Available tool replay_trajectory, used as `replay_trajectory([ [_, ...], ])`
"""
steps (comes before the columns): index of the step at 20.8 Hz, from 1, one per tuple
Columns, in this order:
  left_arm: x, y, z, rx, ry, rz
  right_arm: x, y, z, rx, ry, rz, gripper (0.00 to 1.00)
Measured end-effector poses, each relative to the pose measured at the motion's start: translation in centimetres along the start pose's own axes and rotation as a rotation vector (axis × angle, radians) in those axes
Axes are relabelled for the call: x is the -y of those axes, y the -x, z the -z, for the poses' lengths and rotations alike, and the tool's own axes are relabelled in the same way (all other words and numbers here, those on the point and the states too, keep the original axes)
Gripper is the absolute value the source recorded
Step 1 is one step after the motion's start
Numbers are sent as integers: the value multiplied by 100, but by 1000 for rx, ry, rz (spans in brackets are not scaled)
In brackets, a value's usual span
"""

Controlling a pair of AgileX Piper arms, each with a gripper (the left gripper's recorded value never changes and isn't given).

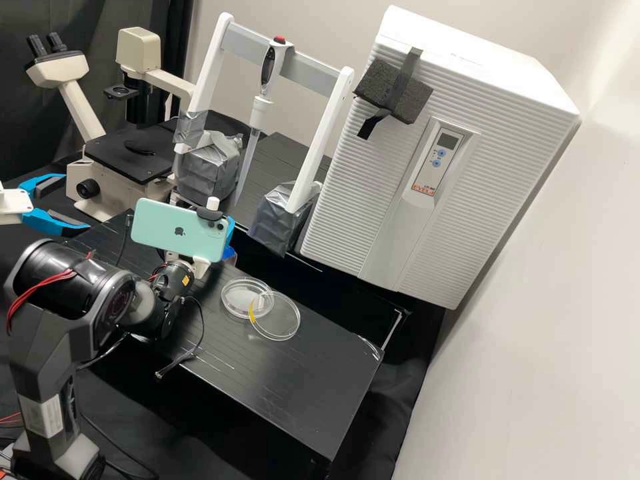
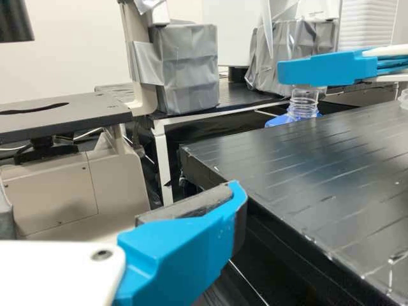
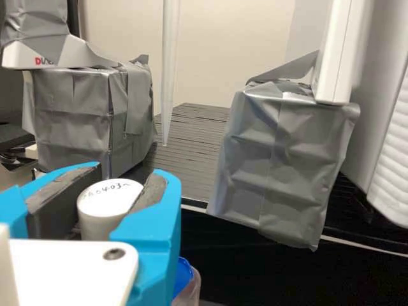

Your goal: Close the bottle

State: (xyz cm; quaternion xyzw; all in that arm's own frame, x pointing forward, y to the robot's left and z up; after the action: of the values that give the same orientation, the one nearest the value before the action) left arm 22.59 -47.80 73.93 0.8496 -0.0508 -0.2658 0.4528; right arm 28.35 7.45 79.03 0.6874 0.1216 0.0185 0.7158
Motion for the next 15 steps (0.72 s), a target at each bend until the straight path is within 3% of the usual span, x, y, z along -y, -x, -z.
replay_trajectory([
  [12,0,-5,-9,-4,-1,-3,-5,-149,-44,25,51,-22,0],
  [15,-1,-4,-6,-6,0,-3,-10,-153,-41,24,52,-24,0],
])
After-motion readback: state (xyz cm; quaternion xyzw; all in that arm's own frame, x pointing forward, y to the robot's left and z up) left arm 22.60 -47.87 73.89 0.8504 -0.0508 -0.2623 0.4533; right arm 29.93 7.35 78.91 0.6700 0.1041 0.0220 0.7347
